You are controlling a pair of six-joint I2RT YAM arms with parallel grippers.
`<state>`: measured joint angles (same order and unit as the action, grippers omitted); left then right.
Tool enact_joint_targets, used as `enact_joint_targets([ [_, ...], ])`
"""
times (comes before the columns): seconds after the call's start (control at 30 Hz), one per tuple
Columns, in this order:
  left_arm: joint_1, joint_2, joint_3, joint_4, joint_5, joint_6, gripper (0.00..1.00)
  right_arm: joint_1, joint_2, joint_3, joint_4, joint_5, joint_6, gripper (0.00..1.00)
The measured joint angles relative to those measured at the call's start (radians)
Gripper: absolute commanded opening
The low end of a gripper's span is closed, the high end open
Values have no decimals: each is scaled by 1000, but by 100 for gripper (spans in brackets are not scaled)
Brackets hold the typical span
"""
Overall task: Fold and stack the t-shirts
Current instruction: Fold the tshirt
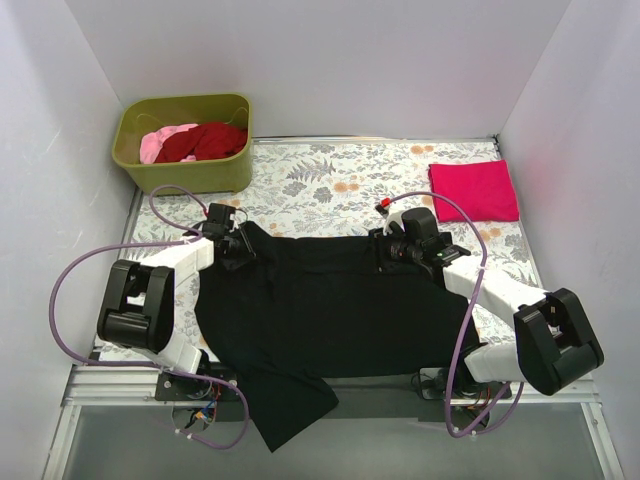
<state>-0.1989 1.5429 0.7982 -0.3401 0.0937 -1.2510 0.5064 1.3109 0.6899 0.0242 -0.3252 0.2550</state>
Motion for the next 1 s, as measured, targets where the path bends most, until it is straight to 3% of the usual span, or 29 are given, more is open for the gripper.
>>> enact_joint_targets([
  [0.27, 1, 22, 1, 17, 16, 5, 22, 0, 3, -1, 5, -8, 0, 39],
  [0.5, -1, 29, 2, 19, 26, 5, 0, 0, 3, -18, 13, -11, 1, 39],
  [0.77, -11, 15, 13, -4, 18, -1, 0, 0, 3, -21, 13, -11, 2, 39],
  [1.0, -13, -98, 30, -54, -14, -2, 0, 0, 3, -21, 14, -15, 3, 39],
])
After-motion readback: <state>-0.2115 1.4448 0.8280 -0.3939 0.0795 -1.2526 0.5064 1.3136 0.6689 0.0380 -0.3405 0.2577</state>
